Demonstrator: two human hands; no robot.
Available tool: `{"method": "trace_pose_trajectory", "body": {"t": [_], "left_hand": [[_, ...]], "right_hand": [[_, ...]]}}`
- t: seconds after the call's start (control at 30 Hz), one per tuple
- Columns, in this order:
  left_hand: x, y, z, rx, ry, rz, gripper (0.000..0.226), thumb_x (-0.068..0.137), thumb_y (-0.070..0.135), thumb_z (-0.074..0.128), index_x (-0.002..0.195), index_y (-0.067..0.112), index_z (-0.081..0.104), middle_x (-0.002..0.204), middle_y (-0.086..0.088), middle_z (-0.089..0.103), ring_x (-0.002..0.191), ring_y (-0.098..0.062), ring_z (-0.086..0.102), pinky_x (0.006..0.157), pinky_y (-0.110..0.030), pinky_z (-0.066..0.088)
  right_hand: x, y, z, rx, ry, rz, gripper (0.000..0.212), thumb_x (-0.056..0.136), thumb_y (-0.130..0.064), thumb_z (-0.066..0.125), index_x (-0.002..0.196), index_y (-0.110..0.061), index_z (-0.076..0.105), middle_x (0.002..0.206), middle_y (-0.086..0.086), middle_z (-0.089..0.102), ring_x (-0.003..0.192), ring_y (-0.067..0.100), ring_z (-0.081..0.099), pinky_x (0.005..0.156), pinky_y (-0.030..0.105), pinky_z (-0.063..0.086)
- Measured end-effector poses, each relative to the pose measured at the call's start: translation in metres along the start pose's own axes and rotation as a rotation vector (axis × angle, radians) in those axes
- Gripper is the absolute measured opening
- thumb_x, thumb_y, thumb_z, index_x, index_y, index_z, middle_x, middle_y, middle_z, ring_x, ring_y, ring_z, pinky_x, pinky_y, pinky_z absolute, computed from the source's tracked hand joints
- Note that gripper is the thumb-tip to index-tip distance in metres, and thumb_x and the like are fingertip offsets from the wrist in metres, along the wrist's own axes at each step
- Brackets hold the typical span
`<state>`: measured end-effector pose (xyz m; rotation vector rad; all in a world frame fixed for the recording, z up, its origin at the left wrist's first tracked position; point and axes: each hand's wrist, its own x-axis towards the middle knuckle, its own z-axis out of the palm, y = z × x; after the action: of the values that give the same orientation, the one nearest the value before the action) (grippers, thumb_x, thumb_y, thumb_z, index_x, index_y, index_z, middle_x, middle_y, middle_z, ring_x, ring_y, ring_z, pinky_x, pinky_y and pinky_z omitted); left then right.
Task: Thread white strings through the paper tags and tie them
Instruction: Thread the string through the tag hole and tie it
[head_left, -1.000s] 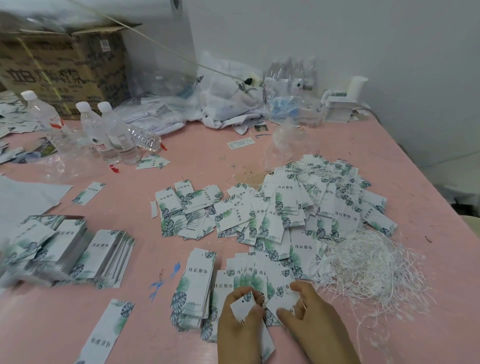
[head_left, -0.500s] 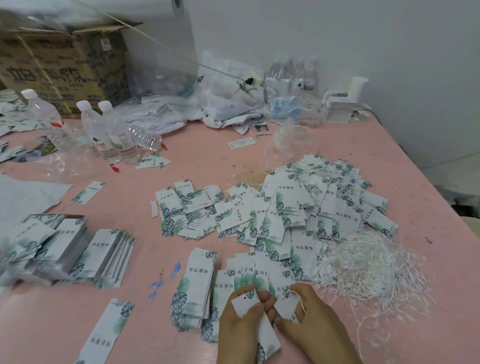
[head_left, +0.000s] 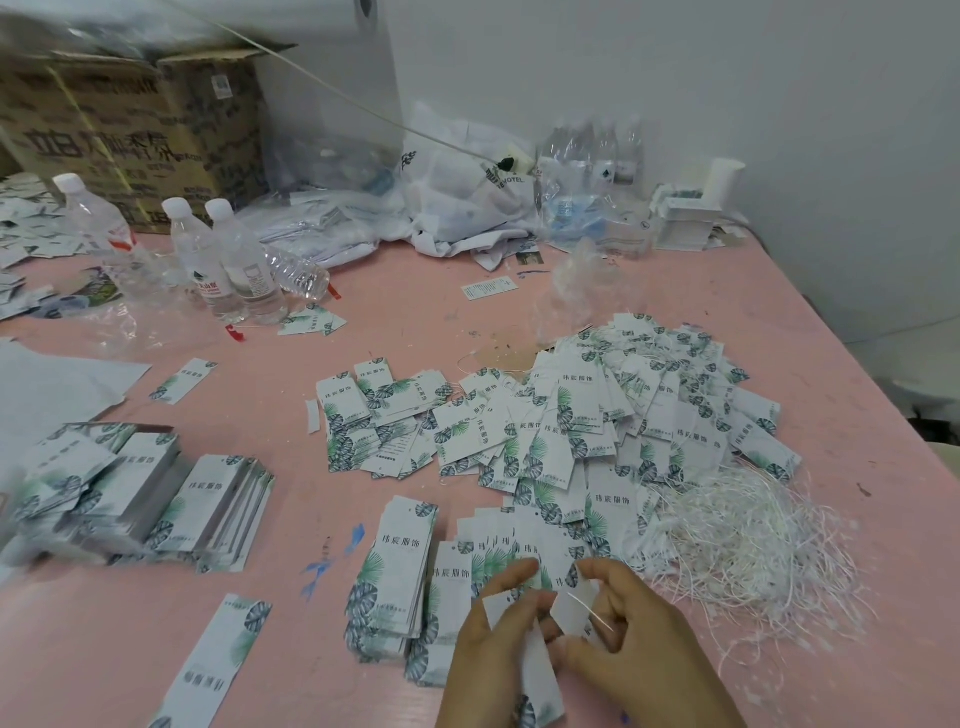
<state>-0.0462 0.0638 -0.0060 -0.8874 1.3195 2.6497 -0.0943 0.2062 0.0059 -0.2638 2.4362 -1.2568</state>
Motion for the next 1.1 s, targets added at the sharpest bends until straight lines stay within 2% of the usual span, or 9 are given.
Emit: {"method": "trace_pose_trajectory", "body": {"t": [0.17,0.3,0.47,0.63,0.8,0.87,0.97,1.03,1.1], "left_hand": [[0.000,0.006,0.002,0.099,-0.140,-0.059,0.025,0.091,0.001,0.054,0.112,0.000,0.067,0.085,-0.003,0.078,0.075,-0.007,0.073,0.060,-0.015,0.053],[-0.001,0.004,0.000,0.165,-0.194,-0.064,0.024,0.067,0.015,0.085,0.089,0.012,0.076,0.092,-0.026,0.072,0.082,-0.029,0.066,0.073,-0.033,0.049],[0.004,-0.004,-0.006,0.268,-0.198,0.020,0.040,0.058,0.040,0.083,0.082,0.012,0.068,0.075,-0.014,0.067,0.067,-0.019,0.061,0.059,-0.023,0.047],[0.007,-0.002,-0.002,0.139,-0.148,0.055,0.024,0.073,0.021,0.078,0.077,0.003,0.062,0.064,-0.007,0.067,0.056,-0.016,0.063,0.053,-0.021,0.050],[0.003,-0.001,-0.001,0.063,-0.085,0.054,0.013,0.083,0.005,0.070,0.073,-0.001,0.065,0.069,-0.019,0.068,0.055,-0.025,0.065,0.049,-0.030,0.055],[0.003,-0.003,-0.001,0.102,-0.053,0.088,0.017,0.090,0.001,0.061,0.074,-0.002,0.064,0.066,-0.020,0.064,0.053,-0.025,0.061,0.049,-0.030,0.054],[0.001,-0.007,0.003,0.136,-0.021,0.126,0.018,0.086,0.010,0.068,0.069,0.007,0.068,0.060,-0.015,0.058,0.051,-0.019,0.050,0.050,-0.025,0.043],[-0.003,-0.005,0.008,0.146,-0.037,0.128,0.014,0.077,0.022,0.066,0.068,0.013,0.070,0.060,-0.014,0.058,0.052,-0.019,0.050,0.051,-0.024,0.040],[-0.006,-0.001,0.010,0.143,-0.031,0.121,0.013,0.075,0.024,0.066,0.068,0.014,0.070,0.060,-0.015,0.059,0.052,-0.020,0.053,0.051,-0.024,0.043]], "right_hand": [[-0.002,-0.004,-0.003,0.033,-0.047,-0.064,0.057,0.054,-0.053,0.068,0.108,-0.048,0.051,0.064,-0.012,0.054,0.056,-0.004,0.048,0.062,0.010,0.040],[-0.003,-0.005,-0.003,0.095,-0.069,-0.062,0.057,0.055,-0.050,0.072,0.109,-0.044,0.054,0.063,-0.011,0.051,0.057,-0.002,0.048,0.061,0.010,0.039],[-0.004,-0.007,-0.008,0.169,-0.075,-0.052,0.061,0.053,-0.044,0.074,0.111,-0.038,0.057,0.060,-0.011,0.052,0.054,-0.001,0.048,0.059,0.009,0.039],[-0.005,-0.005,-0.014,0.282,-0.093,-0.062,0.063,0.056,-0.026,0.079,0.115,-0.024,0.058,0.054,-0.008,0.045,0.052,0.003,0.046,0.059,0.009,0.038],[-0.006,-0.001,-0.017,0.370,-0.109,-0.029,0.059,0.064,-0.016,0.078,0.120,-0.022,0.057,0.053,-0.007,0.044,0.049,0.005,0.042,0.054,0.011,0.037],[-0.006,-0.002,-0.018,0.417,-0.057,0.002,0.045,0.079,-0.025,0.079,0.119,-0.027,0.059,0.054,0.001,0.049,0.048,0.013,0.046,0.052,0.015,0.041],[-0.005,-0.007,-0.013,0.330,0.101,-0.014,0.031,0.077,-0.053,0.060,0.107,-0.044,0.064,0.080,0.022,0.065,0.070,0.030,0.065,0.070,0.025,0.052],[-0.005,-0.012,-0.006,0.302,0.137,-0.059,0.018,0.083,-0.042,0.068,0.098,-0.051,0.066,0.069,0.011,0.062,0.061,0.021,0.061,0.061,0.018,0.048],[-0.004,-0.010,0.002,0.262,0.122,-0.102,0.029,0.079,-0.029,0.078,0.094,-0.052,0.068,0.056,-0.005,0.050,0.052,0.007,0.049,0.055,0.016,0.043]]}}
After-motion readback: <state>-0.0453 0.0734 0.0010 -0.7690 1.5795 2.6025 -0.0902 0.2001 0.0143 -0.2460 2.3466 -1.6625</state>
